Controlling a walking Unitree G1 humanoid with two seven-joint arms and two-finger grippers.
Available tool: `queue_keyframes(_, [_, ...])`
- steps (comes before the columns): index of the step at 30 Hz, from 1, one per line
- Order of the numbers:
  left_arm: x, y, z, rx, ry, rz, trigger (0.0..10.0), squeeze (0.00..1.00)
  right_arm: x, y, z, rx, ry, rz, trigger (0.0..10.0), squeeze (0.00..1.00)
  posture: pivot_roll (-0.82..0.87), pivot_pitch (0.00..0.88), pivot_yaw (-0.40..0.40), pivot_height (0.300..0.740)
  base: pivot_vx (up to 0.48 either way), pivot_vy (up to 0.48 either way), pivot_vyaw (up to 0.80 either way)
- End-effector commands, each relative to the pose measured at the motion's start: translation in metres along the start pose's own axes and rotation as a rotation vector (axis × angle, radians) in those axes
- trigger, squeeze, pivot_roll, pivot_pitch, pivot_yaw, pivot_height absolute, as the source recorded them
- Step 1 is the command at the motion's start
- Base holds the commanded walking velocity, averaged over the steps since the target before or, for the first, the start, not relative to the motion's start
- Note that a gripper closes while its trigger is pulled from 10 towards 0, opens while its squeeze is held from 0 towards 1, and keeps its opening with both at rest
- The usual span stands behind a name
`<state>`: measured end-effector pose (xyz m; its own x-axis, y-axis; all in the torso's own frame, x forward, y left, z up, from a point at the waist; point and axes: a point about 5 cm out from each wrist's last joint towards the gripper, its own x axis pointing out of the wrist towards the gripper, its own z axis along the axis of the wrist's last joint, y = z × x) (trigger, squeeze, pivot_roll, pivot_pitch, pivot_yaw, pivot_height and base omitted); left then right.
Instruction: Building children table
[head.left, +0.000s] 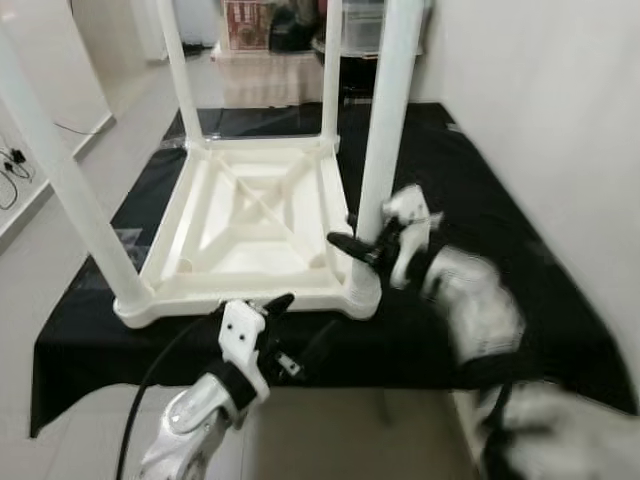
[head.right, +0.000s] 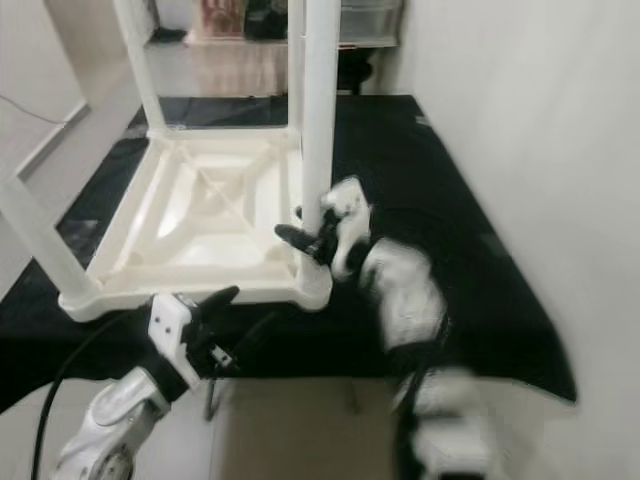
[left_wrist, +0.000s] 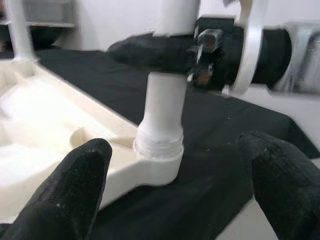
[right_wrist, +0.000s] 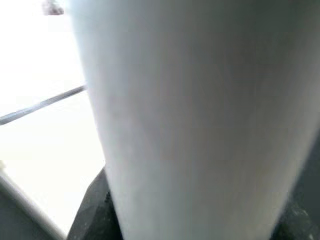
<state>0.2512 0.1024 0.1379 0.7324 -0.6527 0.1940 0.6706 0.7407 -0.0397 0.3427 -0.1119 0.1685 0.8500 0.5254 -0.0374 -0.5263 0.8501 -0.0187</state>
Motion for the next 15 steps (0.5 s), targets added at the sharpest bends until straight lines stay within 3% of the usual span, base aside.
queue_keyframes(1, [0.000, 0.002, -0.001, -0.009, 0.014, -0.015, 10.0, 0.00, -0.011, 0.021, -0.063, 0.137, 0.285, -0.091, 0.0, 0.00, -0.02, 0.101, 0.026, 0.740, 0.000, 0.000, 0.00])
queue_keyframes(4, [0.002, 0.003, -0.002, -0.010, 0.020, -0.029, 10.0, 0.00, -0.003, 0.023, -0.060, 0.134, 0.258, -0.070, 0.0, 0.00, -0.01, 0.096, 0.016, 0.740, 0.000, 0.000, 0.00])
queue_keyframes(7, [0.003, 0.004, -0.003, -0.004, 0.020, -0.017, 10.0, 0.00, 0.016, 0.019, -0.052, 0.121, 0.229, -0.062, 0.0, 0.00, -0.01, 0.092, 0.016, 0.740, 0.000, 0.000, 0.00])
queue_keyframes(9, [0.003, 0.005, -0.003, 0.000, 0.016, 0.001, 10.0, 0.00, 0.020, 0.021, -0.049, 0.106, 0.227, -0.048, 10.0, 0.00, 0.00, 0.090, 0.014, 0.740, 0.000, 0.000, 0.00])
queue_keyframes(11, [0.003, 0.005, -0.003, -0.001, 0.016, 0.001, 10.0, 0.00, 0.019, 0.026, -0.044, 0.116, 0.217, -0.031, 10.0, 0.00, 0.00, 0.090, 0.014, 0.740, 0.000, 0.000, 0.00])
queue_keyframes(12, [0.003, 0.005, -0.003, -0.002, 0.018, -0.001, 10.0, 0.00, 0.018, 0.025, -0.038, 0.113, 0.199, -0.035, 10.0, 1.00, 0.00, 0.088, 0.016, 0.740, 0.000, 0.000, 0.00])
queue_keyframes(15, [0.003, 0.005, -0.003, -0.006, 0.021, -0.010, 10.0, 0.00, 0.017, 0.020, -0.023, 0.108, 0.157, -0.028, 10.0, 1.00, 0.00, 0.087, 0.019, 0.740, 0.000, 0.000, 0.00])
